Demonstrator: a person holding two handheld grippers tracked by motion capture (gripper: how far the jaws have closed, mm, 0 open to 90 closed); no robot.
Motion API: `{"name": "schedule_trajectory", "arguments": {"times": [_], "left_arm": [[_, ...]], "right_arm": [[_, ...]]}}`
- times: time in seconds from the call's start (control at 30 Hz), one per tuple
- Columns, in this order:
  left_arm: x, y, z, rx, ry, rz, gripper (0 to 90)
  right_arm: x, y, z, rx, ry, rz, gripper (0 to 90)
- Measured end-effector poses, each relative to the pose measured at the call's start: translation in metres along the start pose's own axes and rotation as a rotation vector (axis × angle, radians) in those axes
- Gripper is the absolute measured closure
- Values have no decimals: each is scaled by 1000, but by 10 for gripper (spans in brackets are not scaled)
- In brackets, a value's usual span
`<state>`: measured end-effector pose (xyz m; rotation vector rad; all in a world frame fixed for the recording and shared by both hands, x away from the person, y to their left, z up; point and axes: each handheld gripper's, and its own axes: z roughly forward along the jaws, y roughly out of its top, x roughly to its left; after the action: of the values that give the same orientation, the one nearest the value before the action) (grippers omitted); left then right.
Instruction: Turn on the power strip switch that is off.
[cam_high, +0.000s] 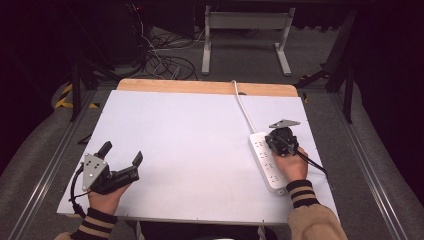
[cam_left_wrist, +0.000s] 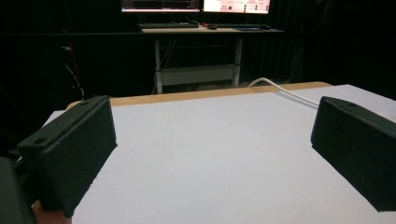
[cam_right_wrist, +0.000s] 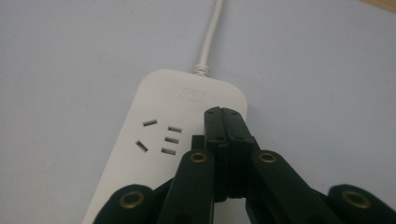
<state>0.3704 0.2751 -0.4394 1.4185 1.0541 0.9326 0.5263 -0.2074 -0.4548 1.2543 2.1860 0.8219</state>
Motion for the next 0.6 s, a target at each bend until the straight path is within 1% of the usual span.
{"name": "schedule_trajectory", "arguments": {"times": [0.1,0.6], "left_arm": [[0,0,0,0,-1,0,7],[0,0,0,3,-1,-1,8]], "right_arm": [[-1,-1,0,-1,12,14,900],[-1,-2,0,-10,12,32,900]]}}
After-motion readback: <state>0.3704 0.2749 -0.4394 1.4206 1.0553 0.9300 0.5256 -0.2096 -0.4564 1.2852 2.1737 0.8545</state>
